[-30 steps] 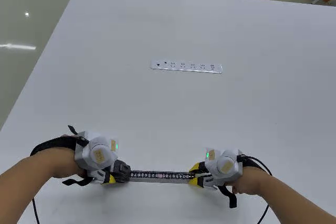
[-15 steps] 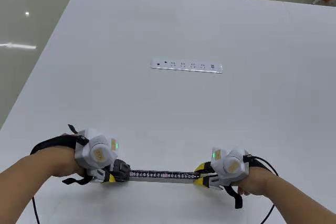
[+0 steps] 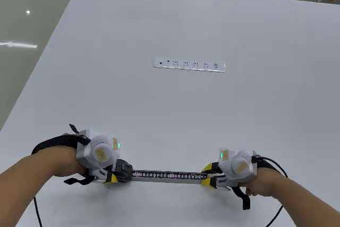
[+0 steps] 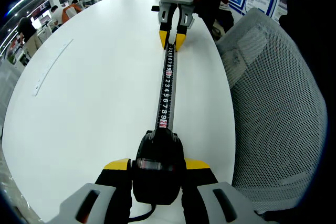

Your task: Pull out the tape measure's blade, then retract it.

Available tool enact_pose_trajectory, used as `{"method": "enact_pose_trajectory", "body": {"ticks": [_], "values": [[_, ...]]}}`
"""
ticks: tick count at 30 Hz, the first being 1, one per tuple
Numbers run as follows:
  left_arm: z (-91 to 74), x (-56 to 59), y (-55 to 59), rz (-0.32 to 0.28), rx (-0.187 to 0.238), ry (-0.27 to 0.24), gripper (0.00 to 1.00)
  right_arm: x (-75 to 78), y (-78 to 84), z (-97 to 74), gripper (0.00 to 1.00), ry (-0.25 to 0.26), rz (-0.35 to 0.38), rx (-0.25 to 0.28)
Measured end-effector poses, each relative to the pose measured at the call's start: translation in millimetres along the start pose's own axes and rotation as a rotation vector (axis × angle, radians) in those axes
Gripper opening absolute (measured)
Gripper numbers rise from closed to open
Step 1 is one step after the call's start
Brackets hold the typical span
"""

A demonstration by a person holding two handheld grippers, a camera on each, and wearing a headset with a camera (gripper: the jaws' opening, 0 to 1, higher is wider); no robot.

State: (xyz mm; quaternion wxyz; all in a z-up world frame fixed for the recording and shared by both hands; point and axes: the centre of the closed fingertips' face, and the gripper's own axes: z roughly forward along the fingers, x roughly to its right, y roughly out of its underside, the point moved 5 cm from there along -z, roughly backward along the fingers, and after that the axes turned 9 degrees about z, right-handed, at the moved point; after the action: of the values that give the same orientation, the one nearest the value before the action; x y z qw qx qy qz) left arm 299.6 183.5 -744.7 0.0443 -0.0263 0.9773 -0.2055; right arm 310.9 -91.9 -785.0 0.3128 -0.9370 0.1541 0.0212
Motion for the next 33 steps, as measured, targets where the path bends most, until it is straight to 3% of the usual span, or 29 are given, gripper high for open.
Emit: {"method": "enact_pose_trajectory", "body": {"ticks": [33], "values": [[-0.4,0.1,-0.1,-0.005,0.001,-0.003,0.33,3.9,12.0,-12.1,0.13,0.019,0.02,-0.005]]}}
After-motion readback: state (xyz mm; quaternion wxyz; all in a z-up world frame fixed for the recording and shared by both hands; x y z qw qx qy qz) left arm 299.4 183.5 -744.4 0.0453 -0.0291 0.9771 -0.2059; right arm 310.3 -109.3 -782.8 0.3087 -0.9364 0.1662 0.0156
